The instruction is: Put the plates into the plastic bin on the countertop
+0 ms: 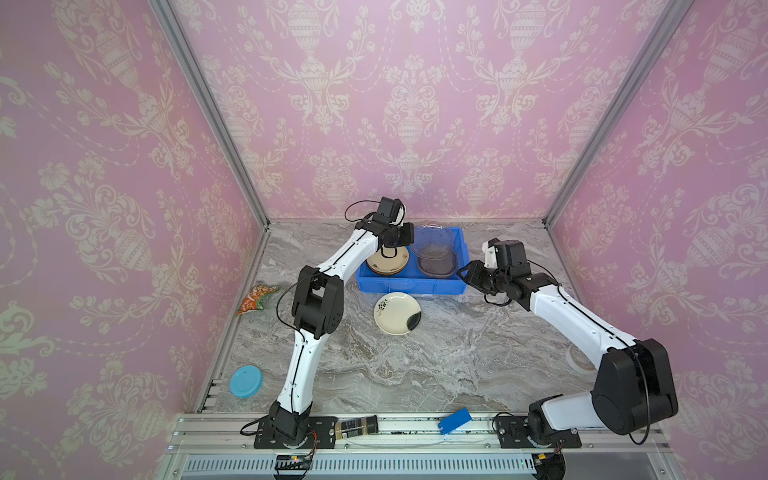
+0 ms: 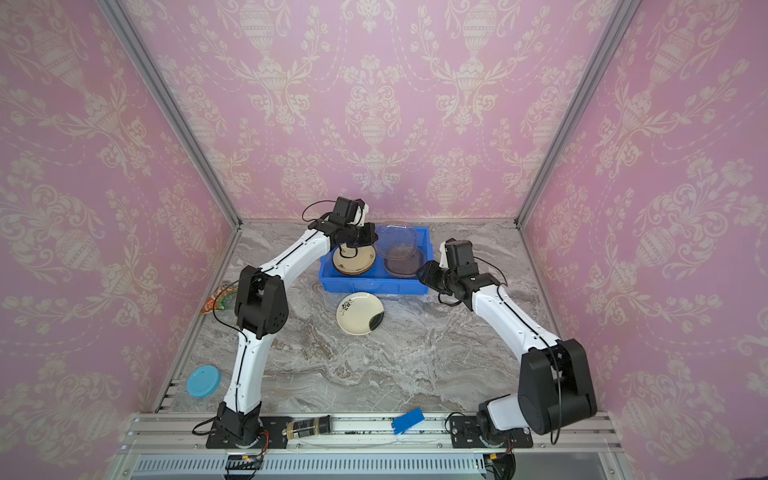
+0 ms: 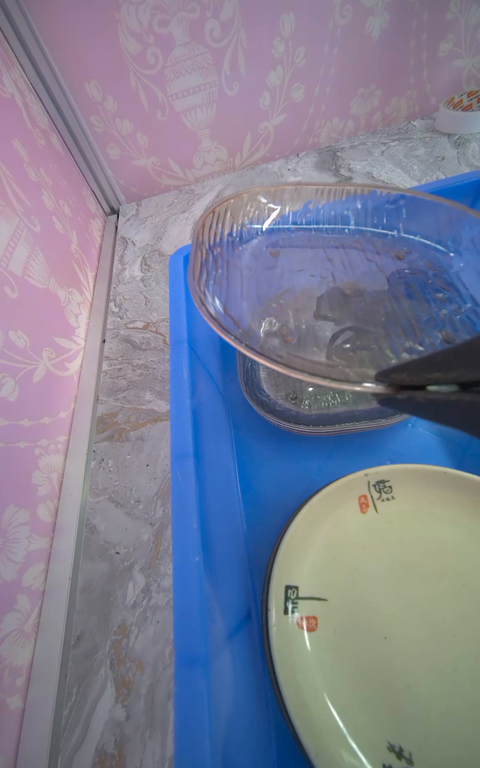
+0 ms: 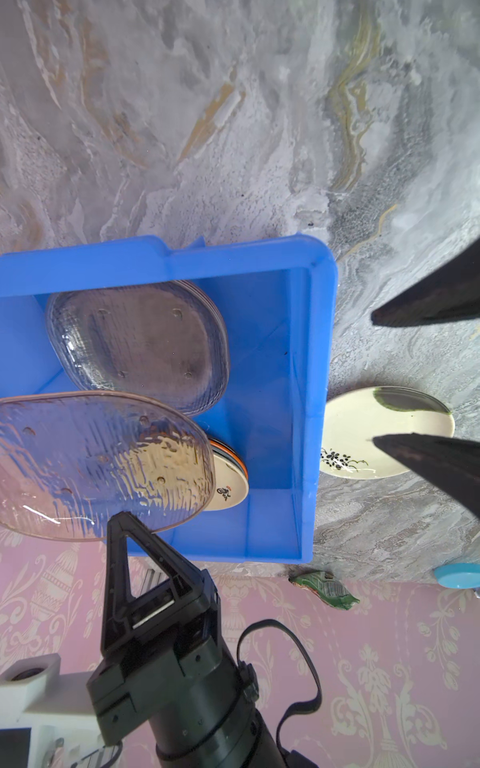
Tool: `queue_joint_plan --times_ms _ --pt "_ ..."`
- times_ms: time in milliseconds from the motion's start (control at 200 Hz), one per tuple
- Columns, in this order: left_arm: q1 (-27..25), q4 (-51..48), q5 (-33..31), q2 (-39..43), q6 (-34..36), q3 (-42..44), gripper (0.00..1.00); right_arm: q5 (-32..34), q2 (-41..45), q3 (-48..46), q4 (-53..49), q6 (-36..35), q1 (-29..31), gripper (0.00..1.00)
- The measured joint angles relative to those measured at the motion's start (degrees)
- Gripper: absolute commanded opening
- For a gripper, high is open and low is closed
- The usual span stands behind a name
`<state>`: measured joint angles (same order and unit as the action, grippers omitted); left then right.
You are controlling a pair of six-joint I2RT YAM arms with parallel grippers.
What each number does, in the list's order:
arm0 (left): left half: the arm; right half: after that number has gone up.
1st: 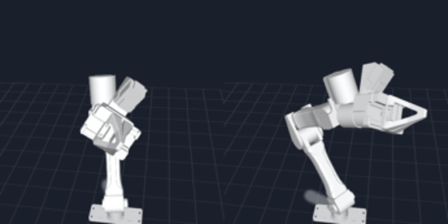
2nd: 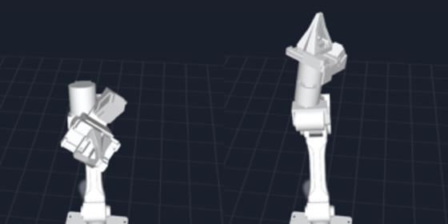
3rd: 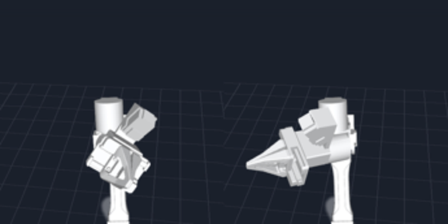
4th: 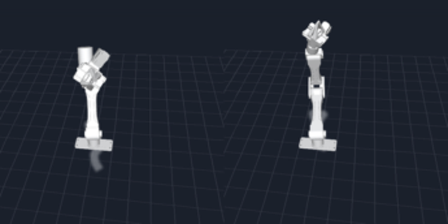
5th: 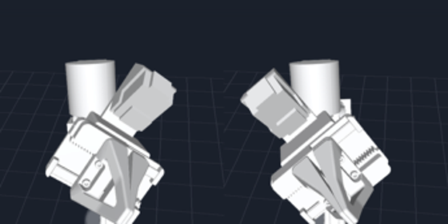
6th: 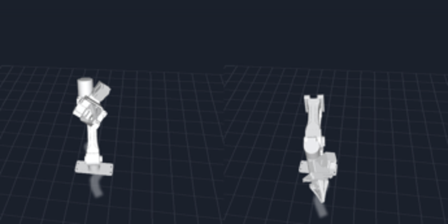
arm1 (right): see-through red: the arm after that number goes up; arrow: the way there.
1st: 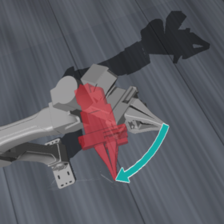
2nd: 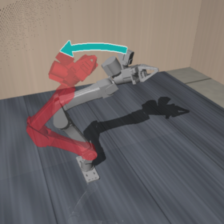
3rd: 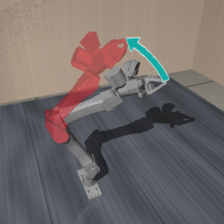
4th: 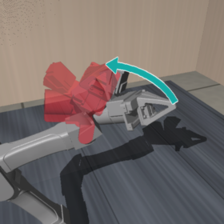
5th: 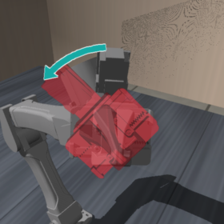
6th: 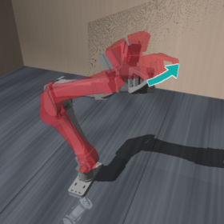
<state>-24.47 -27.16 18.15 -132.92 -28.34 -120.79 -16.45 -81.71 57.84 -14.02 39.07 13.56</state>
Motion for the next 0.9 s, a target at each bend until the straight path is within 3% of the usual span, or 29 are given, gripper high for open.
queue_joint_plan --times_ms 701,901 --pt "-2.60 -1.31 -0.96 -7.87 -3.78 -3.30 0.00 -2.47 -0.24 -2.25 1.84 1.55 0.00 0.44" --pt "-3.26 -1.95 -2.16 -8.28 -4.83 -3.48 0.37 -3.30 -0.09 -3.13 1.84 1.66 0.00 0.44"
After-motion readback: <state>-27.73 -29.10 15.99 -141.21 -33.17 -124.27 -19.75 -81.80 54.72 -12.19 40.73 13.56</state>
